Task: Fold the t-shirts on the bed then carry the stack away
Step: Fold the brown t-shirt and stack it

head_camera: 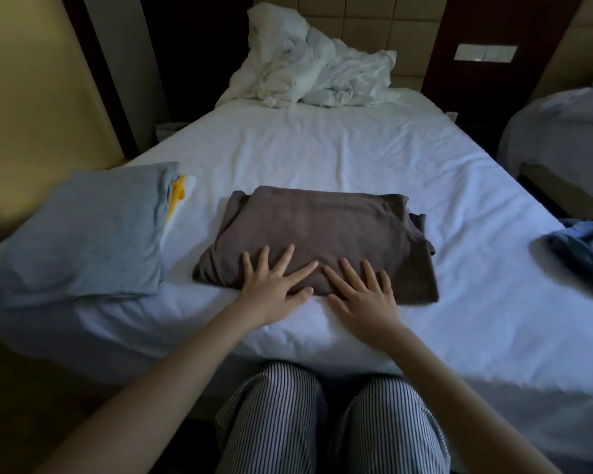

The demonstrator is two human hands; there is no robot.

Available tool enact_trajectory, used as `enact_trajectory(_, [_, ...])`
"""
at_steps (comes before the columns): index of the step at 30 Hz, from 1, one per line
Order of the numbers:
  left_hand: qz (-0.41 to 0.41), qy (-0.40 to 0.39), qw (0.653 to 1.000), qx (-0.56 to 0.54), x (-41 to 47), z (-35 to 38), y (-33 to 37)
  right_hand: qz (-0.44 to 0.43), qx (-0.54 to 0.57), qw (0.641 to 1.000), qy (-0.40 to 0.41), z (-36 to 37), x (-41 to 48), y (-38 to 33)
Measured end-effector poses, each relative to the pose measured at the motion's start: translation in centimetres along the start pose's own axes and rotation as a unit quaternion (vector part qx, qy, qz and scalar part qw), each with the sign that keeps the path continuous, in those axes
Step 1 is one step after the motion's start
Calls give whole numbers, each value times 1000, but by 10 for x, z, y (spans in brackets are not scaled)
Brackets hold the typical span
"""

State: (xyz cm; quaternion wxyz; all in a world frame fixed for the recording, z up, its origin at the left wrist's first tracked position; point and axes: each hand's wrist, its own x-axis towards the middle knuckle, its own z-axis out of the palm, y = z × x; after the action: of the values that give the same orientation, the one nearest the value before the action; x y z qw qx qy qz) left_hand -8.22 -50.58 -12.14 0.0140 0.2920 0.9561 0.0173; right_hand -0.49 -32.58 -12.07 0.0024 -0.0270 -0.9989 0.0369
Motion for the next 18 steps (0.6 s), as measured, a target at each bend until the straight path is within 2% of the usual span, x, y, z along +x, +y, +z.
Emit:
enact_trajectory(6, [-11,-32,999,-13,0,-9,2,35,29,998,-37,-8,-5,-9])
enact_trajectory(8, [-13,-73,996,-40,3,-18,-1,53,61,997,16,-10,-18,-25])
enact_trajectory(10, [-8,-110,990,-83,10,-34,-6,93,203,966,127,-12,-36,-48])
enact_trajectory(11, [7,-112,988,-109,16,-44,-9,126,324,924,159,-13,-43,-60])
enact_trajectory(12, [27,-97,984,-149,23,-54,-11,177,457,861,137,-17,-46,-71])
enact_trajectory(13, [44,-78,976,-198,31,-63,-12,230,587,769,102,-22,-43,-79])
enact_trajectory(14, [53,-60,970,-230,40,-70,-13,281,692,661,66,-27,-38,-86])
enact_trajectory(15, [55,-48,967,-244,49,-75,-15,316,764,562,41,-31,-30,-89])
enact_trajectory(16, [57,-42,967,-246,60,-79,-16,348,801,485,39,-35,-23,-93])
enact_trajectory(17, [57,-41,967,-244,72,-81,-17,371,814,442,55,-37,-16,-93])
enact_trajectory(18, [53,-42,968,-243,83,-83,-18,381,815,431,72,-39,-9,-93])
